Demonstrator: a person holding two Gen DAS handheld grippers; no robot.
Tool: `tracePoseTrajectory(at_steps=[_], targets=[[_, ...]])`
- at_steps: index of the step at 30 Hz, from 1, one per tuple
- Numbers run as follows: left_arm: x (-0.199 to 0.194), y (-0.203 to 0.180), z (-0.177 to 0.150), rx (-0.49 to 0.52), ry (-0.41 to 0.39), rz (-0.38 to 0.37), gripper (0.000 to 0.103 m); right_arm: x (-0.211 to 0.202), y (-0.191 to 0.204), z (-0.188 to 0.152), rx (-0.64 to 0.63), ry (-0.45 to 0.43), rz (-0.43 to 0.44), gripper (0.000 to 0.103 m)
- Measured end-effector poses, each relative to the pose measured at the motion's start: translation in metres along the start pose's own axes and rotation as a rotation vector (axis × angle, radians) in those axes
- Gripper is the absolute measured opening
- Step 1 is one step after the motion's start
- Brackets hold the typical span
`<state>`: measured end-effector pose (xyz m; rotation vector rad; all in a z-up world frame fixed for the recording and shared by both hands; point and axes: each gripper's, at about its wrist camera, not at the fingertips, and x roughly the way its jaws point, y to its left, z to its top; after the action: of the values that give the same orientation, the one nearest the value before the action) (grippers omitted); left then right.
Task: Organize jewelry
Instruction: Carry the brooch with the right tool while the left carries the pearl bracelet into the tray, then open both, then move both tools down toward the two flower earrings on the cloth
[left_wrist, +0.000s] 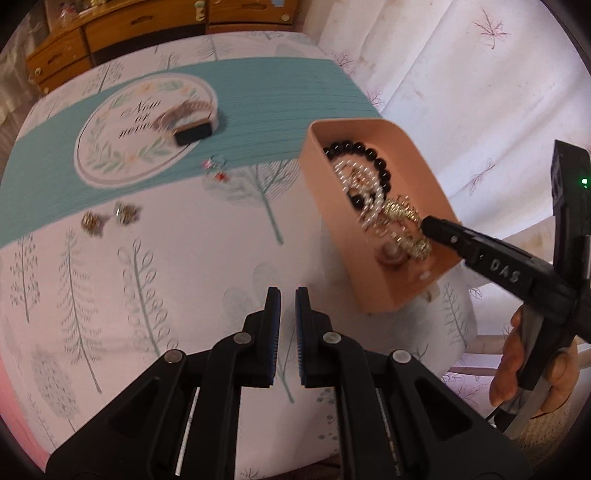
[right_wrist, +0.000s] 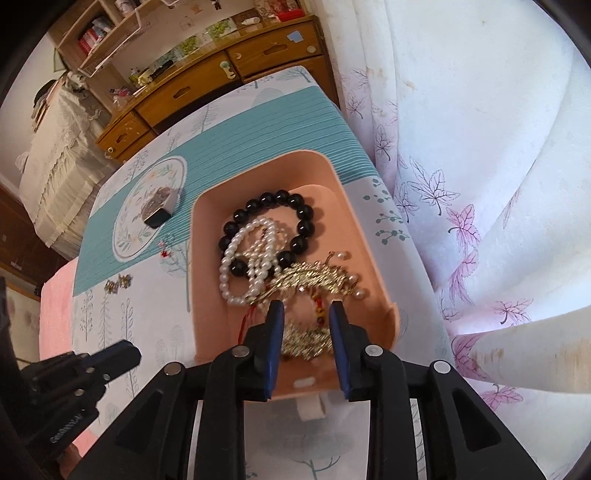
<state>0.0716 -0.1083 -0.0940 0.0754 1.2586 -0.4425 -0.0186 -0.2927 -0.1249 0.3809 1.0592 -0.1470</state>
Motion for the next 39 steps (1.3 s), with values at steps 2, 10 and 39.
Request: tracePoseTrajectory(at_steps=[2,10,39], targets=[[0.000,0.009,-0.010,-0.017,-0.002,0.018,0.005,-0.005,0.006,-0.004,-0.019,-0.007,0.000,0.025],[-0.009,0.049,-0.031,-0.113,-0.027,0.069,0.005,-0.026,0.039,-0.012,-0.094,-0.036,0.021,0.025],[-0.021,0.155,-0.030,-0.275,-0.113,0.178,0.005,0.035,0.209,-0.041,-0.435,0.087,0.123,0.029]])
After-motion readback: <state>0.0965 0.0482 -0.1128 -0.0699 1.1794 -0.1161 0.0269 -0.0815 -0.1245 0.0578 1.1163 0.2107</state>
